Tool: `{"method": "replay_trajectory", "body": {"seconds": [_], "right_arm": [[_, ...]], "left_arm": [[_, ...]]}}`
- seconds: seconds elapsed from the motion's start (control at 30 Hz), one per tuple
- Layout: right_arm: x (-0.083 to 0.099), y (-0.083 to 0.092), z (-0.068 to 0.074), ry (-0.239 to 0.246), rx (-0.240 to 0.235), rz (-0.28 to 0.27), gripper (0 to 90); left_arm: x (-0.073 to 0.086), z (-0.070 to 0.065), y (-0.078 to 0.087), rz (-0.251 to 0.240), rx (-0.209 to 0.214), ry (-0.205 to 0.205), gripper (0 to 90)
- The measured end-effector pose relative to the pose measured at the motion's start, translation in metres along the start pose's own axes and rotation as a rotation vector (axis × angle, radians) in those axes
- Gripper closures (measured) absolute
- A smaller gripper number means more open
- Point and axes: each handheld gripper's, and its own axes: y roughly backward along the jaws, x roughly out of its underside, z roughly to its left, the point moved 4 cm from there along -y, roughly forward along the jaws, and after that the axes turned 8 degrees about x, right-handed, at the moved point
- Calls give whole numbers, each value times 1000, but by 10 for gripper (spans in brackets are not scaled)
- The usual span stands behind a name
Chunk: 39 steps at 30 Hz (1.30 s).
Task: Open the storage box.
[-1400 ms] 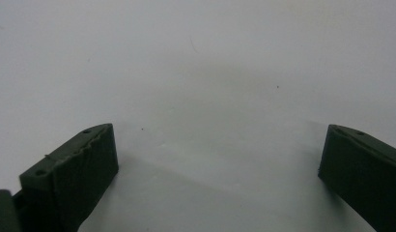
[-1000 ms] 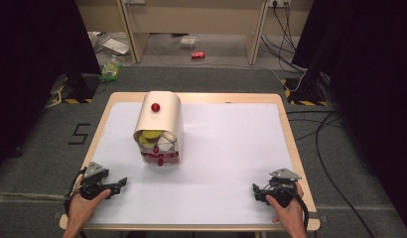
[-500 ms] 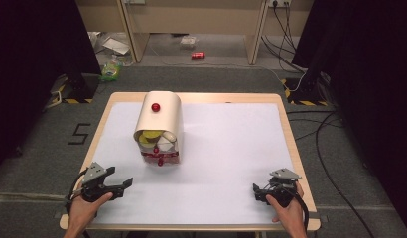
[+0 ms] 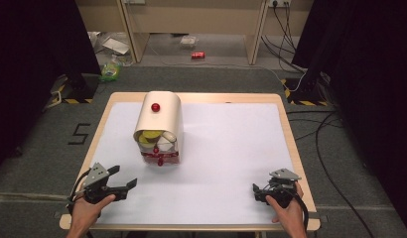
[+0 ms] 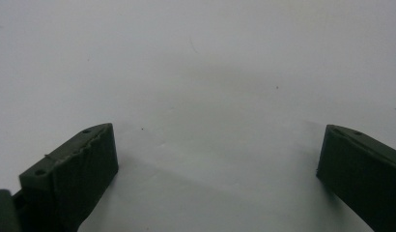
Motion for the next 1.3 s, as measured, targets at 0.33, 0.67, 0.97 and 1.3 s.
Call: {"method": "replay_trajectory", "body": {"seconds": [0.33,0.67,0.97,1.3], "right_arm": [[0,0,0,-3,-4,4,9],[0,0,0,-4,-5,4,8],[0,0,0,-8,-6,6,7],[0,0,0,-3,-6,4,7]], "left_arm": [[-13,-8,2,-17,10,-32,154],[-33,-27,-3,-41,48,-98,163],[-56,-38,-2,-93,79,-116,167],[-83,-44,-5,-115,77,-143,168]]}}
